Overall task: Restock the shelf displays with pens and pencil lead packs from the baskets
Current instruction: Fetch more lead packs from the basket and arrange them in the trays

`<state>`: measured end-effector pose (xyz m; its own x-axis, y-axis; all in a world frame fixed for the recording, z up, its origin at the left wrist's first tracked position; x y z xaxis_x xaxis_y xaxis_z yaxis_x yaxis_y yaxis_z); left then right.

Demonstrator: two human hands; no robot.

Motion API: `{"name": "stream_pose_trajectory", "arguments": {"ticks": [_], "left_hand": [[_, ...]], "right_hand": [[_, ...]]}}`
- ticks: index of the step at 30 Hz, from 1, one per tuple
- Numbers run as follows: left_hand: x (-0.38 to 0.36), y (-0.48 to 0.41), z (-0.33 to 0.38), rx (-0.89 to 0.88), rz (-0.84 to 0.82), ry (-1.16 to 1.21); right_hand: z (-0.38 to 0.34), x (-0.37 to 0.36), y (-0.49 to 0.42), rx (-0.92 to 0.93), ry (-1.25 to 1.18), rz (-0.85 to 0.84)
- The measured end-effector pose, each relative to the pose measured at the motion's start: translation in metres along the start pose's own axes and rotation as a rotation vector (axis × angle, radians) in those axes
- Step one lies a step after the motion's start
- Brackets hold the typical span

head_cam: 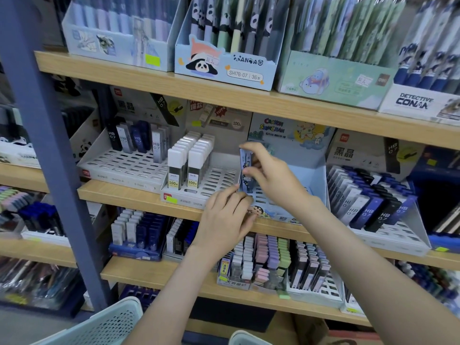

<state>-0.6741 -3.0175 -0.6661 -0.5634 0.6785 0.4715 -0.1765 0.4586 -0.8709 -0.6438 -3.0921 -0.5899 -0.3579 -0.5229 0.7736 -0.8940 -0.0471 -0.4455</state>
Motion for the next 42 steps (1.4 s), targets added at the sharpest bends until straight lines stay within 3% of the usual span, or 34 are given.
{"name": "stream_pose_trajectory", "arguments": {"ticks": [9,16,29,42], "left_hand": [[-0.001,0.001,0.0,0.006,0.007,-0.001],[-0.001,0.0,0.0,0.001,-0.002,-0.008],[-0.001,0.0,0.0,0.003,-0.011,-0.001],[0.0,0.0,0.0,0.0,0.006,-0.005]], "right_hand": [[0.028,0.019,0.007,-0.145,-0.273,0.155],[0.037,0.014,0.012,-0.135,-0.263,0.224],[0.006,0.001,0.001,0.013,0.046,0.019],[0.011,0.004,-0.002,-0.056,-0.027,0.046]]}}
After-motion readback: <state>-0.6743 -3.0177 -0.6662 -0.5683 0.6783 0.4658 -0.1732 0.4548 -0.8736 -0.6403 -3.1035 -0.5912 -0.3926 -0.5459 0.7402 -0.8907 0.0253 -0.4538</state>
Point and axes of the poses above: each hand's wrist, its own y-axis away from the middle knuckle, its own x-axis out of the back of the hand, z = x × y, the point moved 10 cm from there along -y, towards the middle knuckle, and after that the axes turned 7 degrees about -x, right-handed, at the moved point
